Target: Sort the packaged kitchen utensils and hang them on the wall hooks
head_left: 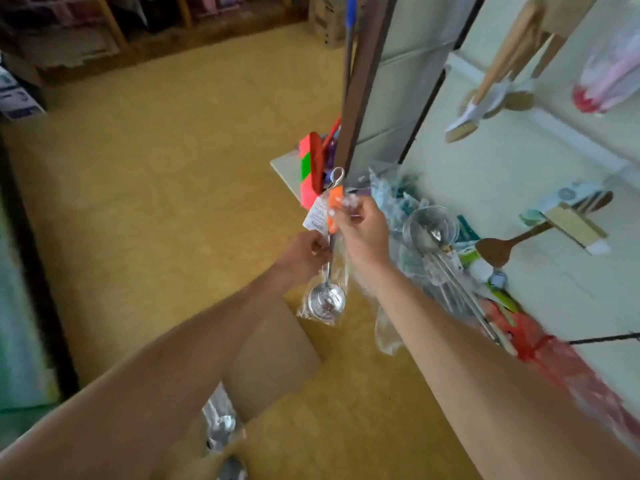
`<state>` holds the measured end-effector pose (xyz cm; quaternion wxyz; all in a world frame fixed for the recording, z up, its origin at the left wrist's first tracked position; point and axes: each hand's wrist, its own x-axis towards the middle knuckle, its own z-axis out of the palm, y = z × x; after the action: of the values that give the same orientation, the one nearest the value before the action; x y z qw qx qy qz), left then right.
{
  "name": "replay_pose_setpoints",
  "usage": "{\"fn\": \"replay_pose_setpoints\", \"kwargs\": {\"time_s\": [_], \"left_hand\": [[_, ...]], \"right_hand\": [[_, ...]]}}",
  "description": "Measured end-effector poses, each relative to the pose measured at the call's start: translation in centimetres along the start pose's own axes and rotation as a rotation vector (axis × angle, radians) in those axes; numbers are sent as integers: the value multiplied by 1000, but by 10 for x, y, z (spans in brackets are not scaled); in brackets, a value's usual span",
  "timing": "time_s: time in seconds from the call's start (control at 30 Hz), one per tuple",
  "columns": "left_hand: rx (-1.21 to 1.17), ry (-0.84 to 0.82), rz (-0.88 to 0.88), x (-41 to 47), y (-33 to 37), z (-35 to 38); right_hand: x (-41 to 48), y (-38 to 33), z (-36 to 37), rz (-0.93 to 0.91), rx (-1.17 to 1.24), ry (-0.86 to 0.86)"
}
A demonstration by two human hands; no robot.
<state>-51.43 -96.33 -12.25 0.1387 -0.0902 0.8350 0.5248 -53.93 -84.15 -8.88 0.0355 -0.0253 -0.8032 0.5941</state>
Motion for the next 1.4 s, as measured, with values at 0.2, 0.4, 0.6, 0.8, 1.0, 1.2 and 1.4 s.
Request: {"fn": "replay_pose_setpoints", "kwargs": {"time_s": [0.2, 0.4, 0.6, 0.8, 1.0, 1.2, 1.4], "left_hand": [[-83, 91, -146, -13, -107, -99], [-95, 215, -308, -45, -214, -177], [-74, 275, -406, -79, -289, -224], [-107, 299, -526, -108, -355, -223], [-158, 218, -657, -127, -423, -179], [-225, 121, -751, -128, -481, -113], [-293, 74, -852, -123, -525, -42]], "right_hand": [[-18, 7, 151, 5, -2, -166], [-63, 21, 286, 35, 4, -352], [-103, 38, 376, 85, -3, -461], [-148, 75, 424, 150, -31, -561], [-190, 147, 433, 260, -116, -619], [-217, 235, 421, 369, -193, -633], [-233, 314, 408, 474, -273, -602]]}}
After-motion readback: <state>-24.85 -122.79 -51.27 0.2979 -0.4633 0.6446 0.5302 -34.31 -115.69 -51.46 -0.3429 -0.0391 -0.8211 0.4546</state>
